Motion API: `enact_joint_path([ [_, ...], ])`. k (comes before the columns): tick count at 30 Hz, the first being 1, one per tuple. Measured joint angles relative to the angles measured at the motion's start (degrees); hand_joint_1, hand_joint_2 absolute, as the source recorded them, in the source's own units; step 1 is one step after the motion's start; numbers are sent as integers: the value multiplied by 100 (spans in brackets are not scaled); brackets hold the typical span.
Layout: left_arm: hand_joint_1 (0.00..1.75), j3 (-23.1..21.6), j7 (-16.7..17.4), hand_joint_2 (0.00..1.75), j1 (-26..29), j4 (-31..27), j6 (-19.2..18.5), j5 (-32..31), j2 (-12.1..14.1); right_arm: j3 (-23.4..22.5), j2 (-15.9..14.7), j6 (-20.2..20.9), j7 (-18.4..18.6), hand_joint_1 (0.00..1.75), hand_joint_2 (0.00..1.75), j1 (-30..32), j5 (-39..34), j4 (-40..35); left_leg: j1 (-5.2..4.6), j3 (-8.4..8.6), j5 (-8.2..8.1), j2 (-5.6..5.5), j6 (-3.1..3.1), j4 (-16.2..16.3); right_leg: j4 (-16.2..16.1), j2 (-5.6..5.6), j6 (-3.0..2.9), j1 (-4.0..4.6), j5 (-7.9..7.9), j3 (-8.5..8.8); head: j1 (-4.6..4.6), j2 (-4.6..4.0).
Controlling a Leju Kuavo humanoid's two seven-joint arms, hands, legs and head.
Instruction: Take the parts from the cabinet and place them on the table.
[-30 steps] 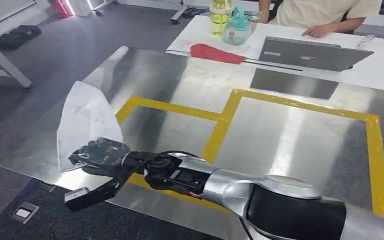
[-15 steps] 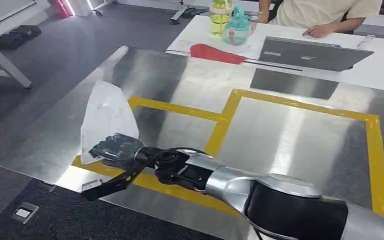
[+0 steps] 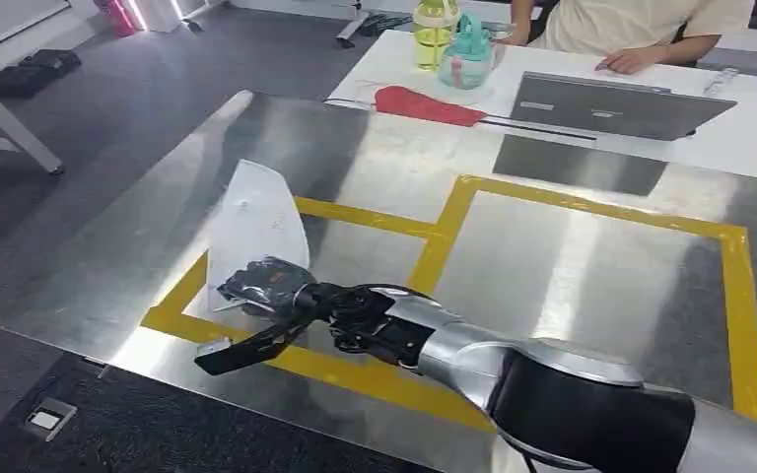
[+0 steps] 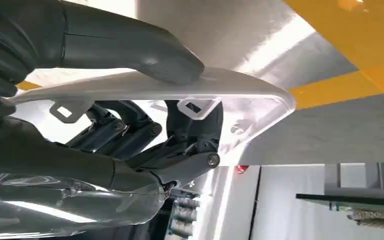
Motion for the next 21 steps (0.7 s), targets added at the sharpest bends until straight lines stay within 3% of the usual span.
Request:
enact_joint_path([
  [21,0,0,-2,175,15,0,4,-11,0,-68,-101,155,61,175,175,-48,227,232,0,0,0,0,0,0,0,0,0,0,0,1,0,0],
])
